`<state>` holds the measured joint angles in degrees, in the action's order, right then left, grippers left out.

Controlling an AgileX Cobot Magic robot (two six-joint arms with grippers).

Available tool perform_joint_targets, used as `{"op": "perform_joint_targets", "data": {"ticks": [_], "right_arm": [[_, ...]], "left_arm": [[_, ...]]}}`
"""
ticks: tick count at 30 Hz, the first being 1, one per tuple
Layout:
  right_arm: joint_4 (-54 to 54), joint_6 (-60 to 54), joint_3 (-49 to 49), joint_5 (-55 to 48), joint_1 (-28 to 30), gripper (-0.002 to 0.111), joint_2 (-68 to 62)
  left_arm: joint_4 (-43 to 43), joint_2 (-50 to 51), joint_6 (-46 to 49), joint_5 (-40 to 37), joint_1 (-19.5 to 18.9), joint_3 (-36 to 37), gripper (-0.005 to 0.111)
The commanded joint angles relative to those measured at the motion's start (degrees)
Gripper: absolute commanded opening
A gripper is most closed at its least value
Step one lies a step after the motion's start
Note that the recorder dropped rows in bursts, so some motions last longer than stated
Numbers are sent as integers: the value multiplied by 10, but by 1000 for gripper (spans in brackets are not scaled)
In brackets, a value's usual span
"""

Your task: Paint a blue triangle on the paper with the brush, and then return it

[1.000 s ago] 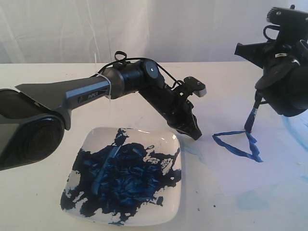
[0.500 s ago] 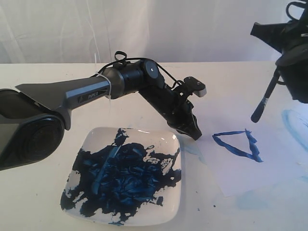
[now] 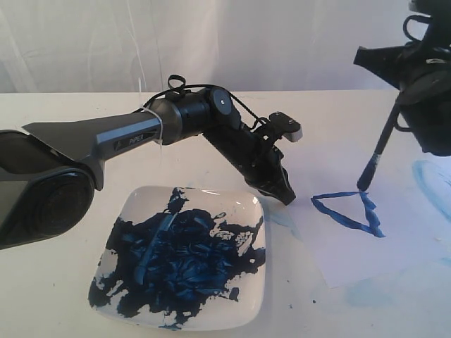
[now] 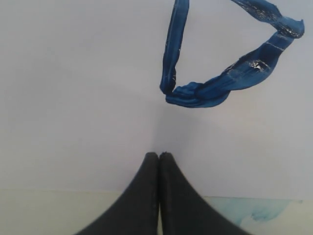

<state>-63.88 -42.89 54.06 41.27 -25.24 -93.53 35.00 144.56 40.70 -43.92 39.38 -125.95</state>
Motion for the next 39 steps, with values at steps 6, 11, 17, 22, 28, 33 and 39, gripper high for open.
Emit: {"op": "perform_joint_targets", "data": {"ticks": [6, 11, 17, 22, 28, 33, 39], "right_arm": [[161, 162, 2, -49, 1, 0, -21], [161, 178, 2, -60, 1, 0, -27], [161, 208, 2, -87, 1, 0, -32], [161, 208, 2, -92, 1, 0, -32], [161, 208, 2, -95, 1, 0, -39], [161, 207, 2, -89, 1, 0, -43], [160, 177, 2, -65, 1, 0, -43]], "left_arm": [[-20, 8, -2, -42, 1, 6, 0], [-21, 8, -2, -42, 1, 6, 0], [-21, 8, -2, -42, 1, 6, 0], [-21, 8, -2, -42, 1, 6, 0], [-21, 8, -2, -42, 1, 6, 0], [-25, 8, -2, -45, 1, 6, 0], [-25, 8, -2, -45, 1, 6, 0]]}}
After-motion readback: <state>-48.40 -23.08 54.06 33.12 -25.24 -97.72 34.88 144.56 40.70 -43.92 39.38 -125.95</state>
